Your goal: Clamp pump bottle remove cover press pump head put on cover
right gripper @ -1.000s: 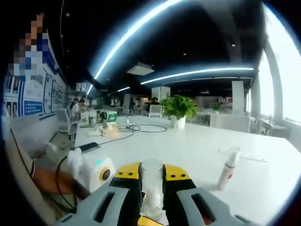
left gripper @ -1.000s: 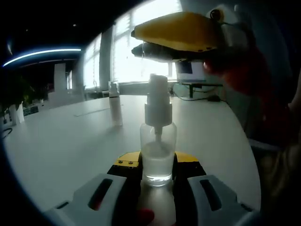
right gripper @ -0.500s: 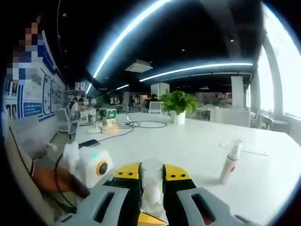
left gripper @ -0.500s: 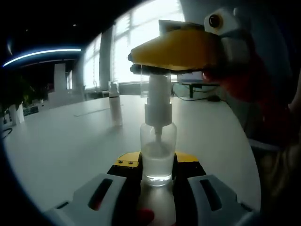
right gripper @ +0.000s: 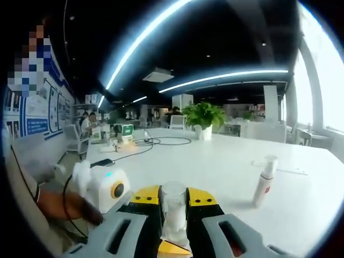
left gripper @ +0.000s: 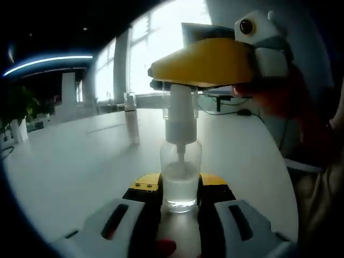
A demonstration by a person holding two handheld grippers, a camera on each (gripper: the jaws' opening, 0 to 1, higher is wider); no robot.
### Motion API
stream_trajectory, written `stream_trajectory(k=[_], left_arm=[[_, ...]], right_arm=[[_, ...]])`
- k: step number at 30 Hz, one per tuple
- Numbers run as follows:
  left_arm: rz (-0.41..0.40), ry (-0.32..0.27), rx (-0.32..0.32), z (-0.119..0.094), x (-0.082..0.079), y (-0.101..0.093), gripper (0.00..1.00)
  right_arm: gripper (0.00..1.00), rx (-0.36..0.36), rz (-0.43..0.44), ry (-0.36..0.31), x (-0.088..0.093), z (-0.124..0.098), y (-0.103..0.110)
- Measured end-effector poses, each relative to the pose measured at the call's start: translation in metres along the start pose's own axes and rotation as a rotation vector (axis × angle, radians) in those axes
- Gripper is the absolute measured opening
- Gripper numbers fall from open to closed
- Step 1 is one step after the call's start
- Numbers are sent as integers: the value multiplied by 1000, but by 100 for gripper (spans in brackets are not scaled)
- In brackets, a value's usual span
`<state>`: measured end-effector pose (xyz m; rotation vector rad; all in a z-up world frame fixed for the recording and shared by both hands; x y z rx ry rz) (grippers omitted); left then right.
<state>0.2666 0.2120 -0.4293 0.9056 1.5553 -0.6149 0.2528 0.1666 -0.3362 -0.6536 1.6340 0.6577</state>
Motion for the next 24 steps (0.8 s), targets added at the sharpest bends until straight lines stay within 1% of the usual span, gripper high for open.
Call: stream_trajectory(k=[5, 17, 24], left_arm=[[1, 0, -1, 0, 0, 0, 16], [-2, 0, -1, -1, 0, 1, 16], [-3, 1, -1, -1, 1, 0, 16]], right_arm=[[12, 14, -3, 5, 2, 1, -2], [12, 9, 7, 17, 9, 4, -2], [12, 8, 11, 1, 11, 4, -1]])
Point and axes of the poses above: the point that each gripper's makers call its tool centre point, and the gripper's own axes: z roughly forward along the fingers, y roughly to its left, x roughly out of its underside, the point moved 5 cm from there along -z, roughly backward along the fingers, and after that the axes turned 3 degrees about z, right-handed, at the moved point
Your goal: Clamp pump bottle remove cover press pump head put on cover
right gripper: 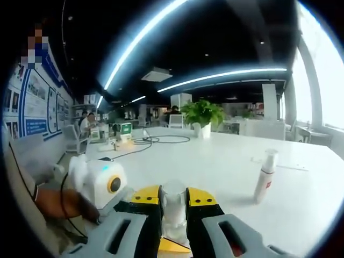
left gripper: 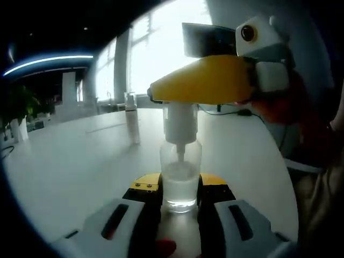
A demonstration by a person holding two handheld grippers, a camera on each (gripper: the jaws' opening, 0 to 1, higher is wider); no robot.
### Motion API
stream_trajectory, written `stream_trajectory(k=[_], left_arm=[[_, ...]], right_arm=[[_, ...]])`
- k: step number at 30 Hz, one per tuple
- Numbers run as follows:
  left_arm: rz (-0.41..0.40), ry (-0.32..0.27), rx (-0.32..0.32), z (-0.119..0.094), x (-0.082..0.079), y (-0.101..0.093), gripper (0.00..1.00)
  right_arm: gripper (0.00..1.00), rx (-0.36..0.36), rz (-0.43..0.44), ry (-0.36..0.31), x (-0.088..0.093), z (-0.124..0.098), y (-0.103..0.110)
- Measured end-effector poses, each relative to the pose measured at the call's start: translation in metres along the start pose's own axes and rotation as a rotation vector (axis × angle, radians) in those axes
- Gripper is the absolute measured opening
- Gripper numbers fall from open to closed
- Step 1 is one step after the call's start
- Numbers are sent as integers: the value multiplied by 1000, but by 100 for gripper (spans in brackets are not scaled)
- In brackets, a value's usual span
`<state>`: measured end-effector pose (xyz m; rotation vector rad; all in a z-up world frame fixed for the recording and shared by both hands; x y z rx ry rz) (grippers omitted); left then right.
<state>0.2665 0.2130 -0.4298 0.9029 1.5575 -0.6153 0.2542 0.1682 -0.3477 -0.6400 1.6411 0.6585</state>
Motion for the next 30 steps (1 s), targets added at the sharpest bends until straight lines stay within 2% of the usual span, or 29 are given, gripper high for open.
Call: stream_trajectory(k=[18, 21, 30], left_arm=[[-2, 1, 0, 0, 0, 0, 16], [0, 0, 0, 0, 0, 1, 16], [0, 0, 0, 0, 0, 1, 16]], right_arm=[[12, -7, -21, 0, 0, 0, 1], [14, -7, -9, -35, -5, -1, 1], [14, 8, -30, -67, -18, -7, 0]])
Point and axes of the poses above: the point that each gripper's makers call its tool centre point, and the gripper's own axes: z roughly forward along the fingers, y roughly to its left, x roughly out of its underside, the point moved 5 cm from there along -z, roughly backward along the fingers, and after that the axes turned 3 degrees about z, right-handed, at the moved point
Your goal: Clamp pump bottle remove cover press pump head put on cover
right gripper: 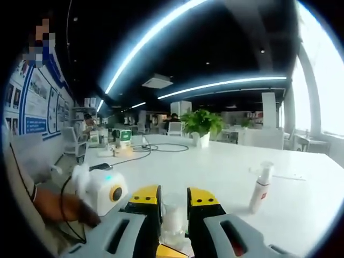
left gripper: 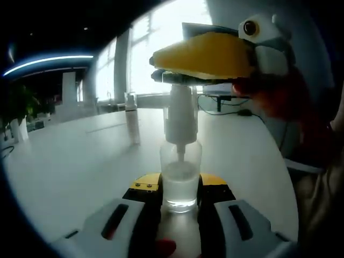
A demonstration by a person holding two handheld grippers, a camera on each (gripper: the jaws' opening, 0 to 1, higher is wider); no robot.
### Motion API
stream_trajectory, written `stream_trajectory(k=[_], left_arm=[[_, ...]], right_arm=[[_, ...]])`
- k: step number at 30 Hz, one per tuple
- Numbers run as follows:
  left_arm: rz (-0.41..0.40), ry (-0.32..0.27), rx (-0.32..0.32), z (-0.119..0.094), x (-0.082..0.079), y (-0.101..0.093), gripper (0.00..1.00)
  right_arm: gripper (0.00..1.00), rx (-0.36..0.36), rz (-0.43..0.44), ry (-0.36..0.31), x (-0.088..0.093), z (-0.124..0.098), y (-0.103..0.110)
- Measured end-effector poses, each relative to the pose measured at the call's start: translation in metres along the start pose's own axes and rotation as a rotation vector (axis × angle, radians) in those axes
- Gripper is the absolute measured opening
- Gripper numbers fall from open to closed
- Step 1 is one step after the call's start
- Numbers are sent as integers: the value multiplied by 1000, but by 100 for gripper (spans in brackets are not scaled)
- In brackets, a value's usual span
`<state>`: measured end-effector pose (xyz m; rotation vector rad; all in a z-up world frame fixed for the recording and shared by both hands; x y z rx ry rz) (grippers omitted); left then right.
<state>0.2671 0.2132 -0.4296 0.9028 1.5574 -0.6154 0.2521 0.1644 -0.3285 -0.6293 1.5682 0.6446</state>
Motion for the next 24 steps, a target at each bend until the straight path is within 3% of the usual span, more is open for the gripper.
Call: stream_trajectory(k=[11, 20, 24], left_arm=[[-2, 0, 2, 0, 0, 0, 16], [-2, 0, 2, 0, 0, 0, 16], [-4, -1, 4, 1, 0, 1, 16]], right_arm=[[12, 29, -2, -54, -15, -13, -10], [9, 66, 7, -71, -16, -22, -24], [0, 73, 12, -71, -16, -26, -28]])
Point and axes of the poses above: the point that each gripper's makers call its tool centre point, and the gripper's own axes: z roughly forward along the fingers, y roughly to its left, x roughly out of its underside, the point moved 5 cm from there along -z, roughly backward along the fingers, and after that the axes turned 3 degrees about z, right-handed, at the moved point
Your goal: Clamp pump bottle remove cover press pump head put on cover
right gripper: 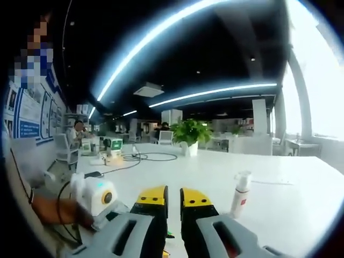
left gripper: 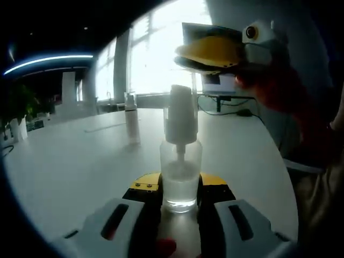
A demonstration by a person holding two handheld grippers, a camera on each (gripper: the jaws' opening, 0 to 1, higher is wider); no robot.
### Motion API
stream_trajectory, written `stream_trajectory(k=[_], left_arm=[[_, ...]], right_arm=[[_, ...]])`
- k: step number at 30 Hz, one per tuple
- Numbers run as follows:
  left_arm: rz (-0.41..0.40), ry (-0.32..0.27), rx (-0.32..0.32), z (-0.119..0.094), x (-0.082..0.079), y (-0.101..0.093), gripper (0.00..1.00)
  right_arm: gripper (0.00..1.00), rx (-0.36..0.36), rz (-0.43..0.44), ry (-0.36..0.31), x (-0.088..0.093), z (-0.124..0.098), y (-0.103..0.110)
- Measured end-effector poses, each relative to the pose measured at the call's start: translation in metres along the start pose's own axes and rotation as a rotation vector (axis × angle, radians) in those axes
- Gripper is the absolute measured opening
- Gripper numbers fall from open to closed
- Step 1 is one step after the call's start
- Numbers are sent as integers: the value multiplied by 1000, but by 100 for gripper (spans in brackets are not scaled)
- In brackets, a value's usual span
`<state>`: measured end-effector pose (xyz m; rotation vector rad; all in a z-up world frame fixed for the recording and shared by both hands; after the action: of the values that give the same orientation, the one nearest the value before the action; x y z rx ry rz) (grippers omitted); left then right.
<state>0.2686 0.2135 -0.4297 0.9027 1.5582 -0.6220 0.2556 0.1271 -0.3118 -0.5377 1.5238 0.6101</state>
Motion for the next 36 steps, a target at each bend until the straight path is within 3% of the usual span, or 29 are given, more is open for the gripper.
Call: stream_trajectory(k=[14, 36], left_arm=[[-3, 1, 0, 0, 0, -1, 16], [-1, 1, -3, 1, 0, -1, 16]], right_arm=[[0, 32, -27, -7, 6, -15, -12], [0, 111, 15, -9, 25, -47, -45]])
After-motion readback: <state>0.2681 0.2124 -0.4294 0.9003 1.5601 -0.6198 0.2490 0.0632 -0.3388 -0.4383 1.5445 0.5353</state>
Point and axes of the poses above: the point that each gripper's makers call its tool centre point, and the gripper's own axes: z roughly forward along the fingers, y roughly to its left, x roughly out of its underside, the point moved 5 cm from there along -z, roughly backward along the fingers, and after that the axes turned 3 degrees about z, right-handed, at the moved point
